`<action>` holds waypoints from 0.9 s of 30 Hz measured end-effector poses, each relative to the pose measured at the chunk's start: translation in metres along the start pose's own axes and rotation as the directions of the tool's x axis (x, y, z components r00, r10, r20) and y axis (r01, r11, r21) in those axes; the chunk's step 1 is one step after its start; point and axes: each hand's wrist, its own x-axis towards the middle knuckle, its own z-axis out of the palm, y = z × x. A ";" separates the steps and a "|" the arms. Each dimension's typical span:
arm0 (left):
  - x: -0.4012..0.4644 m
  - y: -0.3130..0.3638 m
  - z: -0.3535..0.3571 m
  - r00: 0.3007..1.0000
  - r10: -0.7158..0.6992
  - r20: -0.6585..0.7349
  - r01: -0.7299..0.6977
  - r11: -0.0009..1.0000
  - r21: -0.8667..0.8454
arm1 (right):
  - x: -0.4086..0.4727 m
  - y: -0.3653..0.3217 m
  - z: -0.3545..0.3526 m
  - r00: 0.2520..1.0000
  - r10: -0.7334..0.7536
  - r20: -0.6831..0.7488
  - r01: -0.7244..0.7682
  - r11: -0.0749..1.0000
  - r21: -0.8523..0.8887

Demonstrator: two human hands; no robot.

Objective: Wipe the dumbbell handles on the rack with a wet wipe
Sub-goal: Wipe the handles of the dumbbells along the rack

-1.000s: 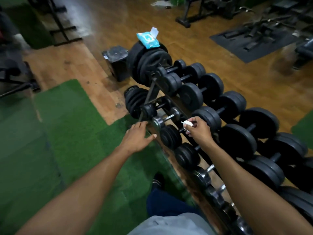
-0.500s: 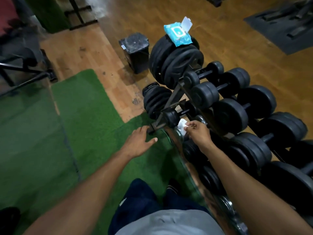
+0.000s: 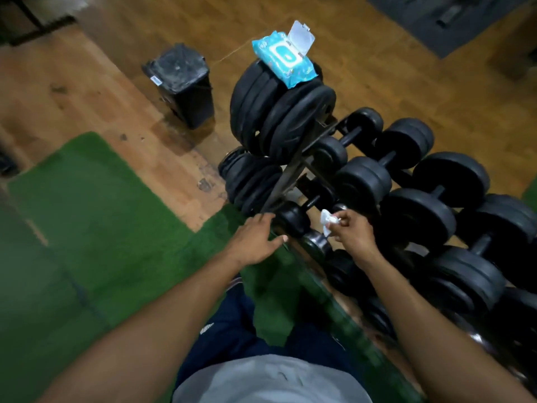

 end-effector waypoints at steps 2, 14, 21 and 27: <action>0.012 -0.011 -0.011 0.997 0.030 0.072 -0.033 0.999 0.043 | 0.002 -0.005 0.011 0.998 0.059 -0.021 -0.059 0.998 0.028; 0.097 -0.036 -0.050 0.954 0.103 0.281 -0.162 0.967 0.196 | 0.014 -0.015 0.039 0.969 0.164 -0.185 -0.151 0.985 0.080; 0.138 -0.032 -0.045 0.957 0.085 0.277 -0.152 0.961 0.230 | 0.065 0.007 0.062 0.965 0.216 -0.151 -0.186 0.964 0.189; 0.174 -0.043 -0.025 0.936 0.091 0.339 -0.179 0.954 0.238 | 0.083 0.029 0.082 0.948 0.252 -0.196 -0.225 0.963 0.150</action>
